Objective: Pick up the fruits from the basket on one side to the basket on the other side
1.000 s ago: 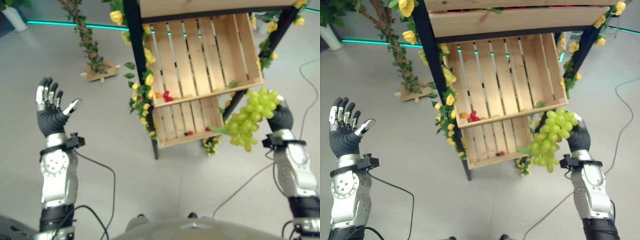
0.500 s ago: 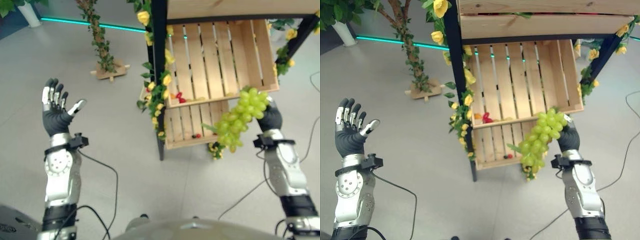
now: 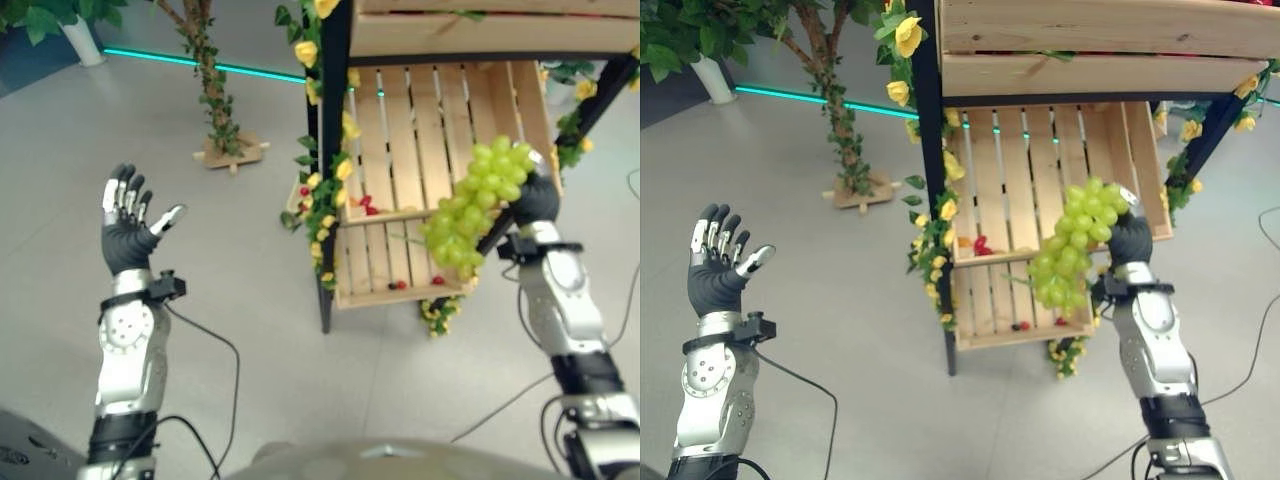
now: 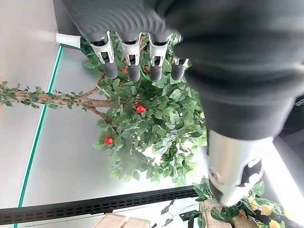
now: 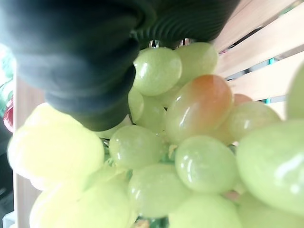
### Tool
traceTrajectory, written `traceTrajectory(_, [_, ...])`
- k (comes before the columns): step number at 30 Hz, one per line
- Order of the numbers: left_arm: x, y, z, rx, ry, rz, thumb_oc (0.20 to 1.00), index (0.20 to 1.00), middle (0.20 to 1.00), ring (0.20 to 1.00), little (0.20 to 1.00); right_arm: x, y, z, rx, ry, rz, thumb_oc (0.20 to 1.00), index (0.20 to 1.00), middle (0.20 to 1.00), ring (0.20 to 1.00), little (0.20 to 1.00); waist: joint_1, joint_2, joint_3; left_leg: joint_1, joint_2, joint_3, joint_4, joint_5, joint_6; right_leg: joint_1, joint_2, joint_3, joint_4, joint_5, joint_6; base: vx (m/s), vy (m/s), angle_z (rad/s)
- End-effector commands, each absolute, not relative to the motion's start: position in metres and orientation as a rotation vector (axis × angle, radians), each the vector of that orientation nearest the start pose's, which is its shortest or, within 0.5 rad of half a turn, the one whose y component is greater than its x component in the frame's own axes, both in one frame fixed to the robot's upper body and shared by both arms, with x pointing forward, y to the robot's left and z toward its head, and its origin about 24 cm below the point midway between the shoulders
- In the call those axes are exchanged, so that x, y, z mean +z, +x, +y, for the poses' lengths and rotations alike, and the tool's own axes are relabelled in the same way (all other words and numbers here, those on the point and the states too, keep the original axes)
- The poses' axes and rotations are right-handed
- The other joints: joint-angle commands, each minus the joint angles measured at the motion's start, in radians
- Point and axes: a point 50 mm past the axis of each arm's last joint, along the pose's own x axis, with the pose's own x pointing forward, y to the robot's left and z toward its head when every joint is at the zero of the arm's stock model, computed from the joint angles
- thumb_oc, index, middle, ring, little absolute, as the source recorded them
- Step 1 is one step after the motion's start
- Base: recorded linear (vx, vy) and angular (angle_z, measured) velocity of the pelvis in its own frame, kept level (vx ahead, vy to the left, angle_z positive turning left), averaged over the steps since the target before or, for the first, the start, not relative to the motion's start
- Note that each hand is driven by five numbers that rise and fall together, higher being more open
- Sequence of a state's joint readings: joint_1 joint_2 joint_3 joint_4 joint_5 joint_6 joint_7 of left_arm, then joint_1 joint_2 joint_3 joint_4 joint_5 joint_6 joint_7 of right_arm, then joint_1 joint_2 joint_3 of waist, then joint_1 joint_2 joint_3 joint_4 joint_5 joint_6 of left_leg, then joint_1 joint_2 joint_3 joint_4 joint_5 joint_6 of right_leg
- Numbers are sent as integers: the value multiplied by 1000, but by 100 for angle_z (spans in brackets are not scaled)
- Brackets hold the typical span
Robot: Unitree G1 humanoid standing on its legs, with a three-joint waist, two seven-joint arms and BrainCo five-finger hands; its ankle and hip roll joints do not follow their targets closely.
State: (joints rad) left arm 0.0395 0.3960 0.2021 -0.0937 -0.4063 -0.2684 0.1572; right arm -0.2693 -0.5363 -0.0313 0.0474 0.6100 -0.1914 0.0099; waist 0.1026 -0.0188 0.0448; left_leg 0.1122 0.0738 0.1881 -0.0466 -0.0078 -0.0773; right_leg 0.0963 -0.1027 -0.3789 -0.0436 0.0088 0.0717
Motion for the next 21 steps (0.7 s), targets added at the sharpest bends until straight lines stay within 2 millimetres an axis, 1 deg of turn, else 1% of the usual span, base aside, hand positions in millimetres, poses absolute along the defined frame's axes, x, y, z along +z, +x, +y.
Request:
traceTrajectory(1, [130, 234, 274, 265, 73, -447, 1000, 1000, 1000, 1000, 1000, 214, 302, -236, 52, 70, -664, 200, 200, 200, 200, 200, 9, -54, -32, -20, -78, 14, -19, -49, 50, 13, 26, -27, 57, -95, 27, 4, -14, 4])
traceTrajectory(5, [128, 235, 274, 262, 73, -432, 1000, 1000, 1000, 1000, 1000, 236, 309, -239, 40, 59, -708, 200, 200, 200, 200, 200, 15, -60, -33, -24, -78, 11, -16, -46, 50, 13, 28, -27, 52, -90, 25, 0, 0, 0])
traceTrajectory(10, [126, 236, 274, 250, 74, -417, 1000, 1000, 1000, 1000, 1000, 264, 315, -243, 35, -2, -753, 200, 200, 200, 200, 200, 23, -67, -35, -23, -78, 8, -17, -49, 47, 16, 31, -28, 50, -93, 27, 0, 0, 0])
traceTrajectory(11, [124, 236, 275, 250, 74, -407, 1000, 1000, 1000, 1000, 1000, 275, 317, -247, 21, -14, -770, 200, 200, 200, 200, 200, 26, -70, -35, -23, -78, 6, -18, -48, 46, 17, 31, -30, 49, -92, 28, 0, 0, 0])
traceTrajectory(12, [124, 236, 275, 251, 73, -408, 1000, 1000, 1000, 1000, 1000, 276, 317, -247, 22, -14, -771, 200, 200, 200, 200, 200, 25, -69, -34, -23, -78, 6, -19, -48, 46, 17, 31, -30, 49, -92, 28, 0, 0, 0])
traceTrajectory(18, [118, 235, 276, 247, 70, -376, 1000, 1000, 1000, 1000, 1000, 306, 326, -249, 3, -43, -800, 200, 200, 200, 200, 200, 32, -76, -38, -23, -79, 6, -25, -43, 43, 18, 33, -34, 43, -90, 27, 0, 0, 0])
traceTrajectory(21, [118, 234, 276, 252, 61, -375, 1000, 1000, 1000, 1000, 1000, 316, 329, -248, -5, -61, -804, 200, 200, 200, 200, 200, 34, -78, -36, -23, -78, 5, -26, -40, 42, 17, 35, -36, 43, -88, 27, 0, 0, 0])
